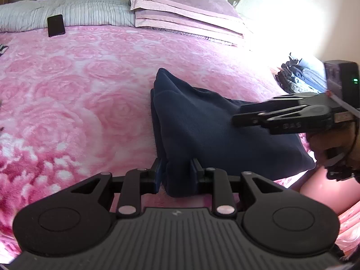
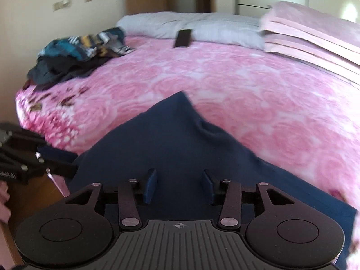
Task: Fold clothes
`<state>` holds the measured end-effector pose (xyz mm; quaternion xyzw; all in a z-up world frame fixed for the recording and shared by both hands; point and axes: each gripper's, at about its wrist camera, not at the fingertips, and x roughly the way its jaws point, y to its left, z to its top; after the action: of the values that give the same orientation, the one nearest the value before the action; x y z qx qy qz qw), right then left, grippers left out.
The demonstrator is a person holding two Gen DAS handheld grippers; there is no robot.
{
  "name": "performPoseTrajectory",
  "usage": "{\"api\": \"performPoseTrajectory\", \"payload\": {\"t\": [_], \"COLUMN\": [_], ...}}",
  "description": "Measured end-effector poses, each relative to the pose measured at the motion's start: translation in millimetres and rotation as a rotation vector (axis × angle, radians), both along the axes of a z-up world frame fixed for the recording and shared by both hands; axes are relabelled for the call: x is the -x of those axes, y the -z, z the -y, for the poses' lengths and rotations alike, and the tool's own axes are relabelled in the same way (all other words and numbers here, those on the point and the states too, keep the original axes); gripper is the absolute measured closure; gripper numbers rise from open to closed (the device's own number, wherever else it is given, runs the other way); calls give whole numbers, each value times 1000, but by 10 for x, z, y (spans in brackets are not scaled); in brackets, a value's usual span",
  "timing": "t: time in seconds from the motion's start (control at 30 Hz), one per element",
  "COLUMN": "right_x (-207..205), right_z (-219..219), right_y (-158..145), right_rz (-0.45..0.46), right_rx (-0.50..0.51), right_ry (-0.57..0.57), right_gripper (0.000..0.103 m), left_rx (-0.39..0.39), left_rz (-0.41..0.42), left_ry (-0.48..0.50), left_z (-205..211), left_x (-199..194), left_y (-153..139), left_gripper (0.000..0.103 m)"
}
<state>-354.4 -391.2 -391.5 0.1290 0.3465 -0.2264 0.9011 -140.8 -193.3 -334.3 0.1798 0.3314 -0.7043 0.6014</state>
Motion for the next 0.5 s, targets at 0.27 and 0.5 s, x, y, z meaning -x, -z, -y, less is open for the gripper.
{"api": "performPoseTrajectory", "payload": {"t": [0.27,0.5], "right_x": [476,858], "right_z": [-15,-5], "right_y": [53,48], "right_rz": [17,2], "right_rx": [-14,-5], "right_ry": [88,154], "right_gripper": [59,59], "left_rx": [-9,-12], "left_rz": [87,109], "left_ry": [18,27], "left_z": [14,24], "left_x": [134,160], "left_y": [-50,-61], "left_gripper": [83,83]}}
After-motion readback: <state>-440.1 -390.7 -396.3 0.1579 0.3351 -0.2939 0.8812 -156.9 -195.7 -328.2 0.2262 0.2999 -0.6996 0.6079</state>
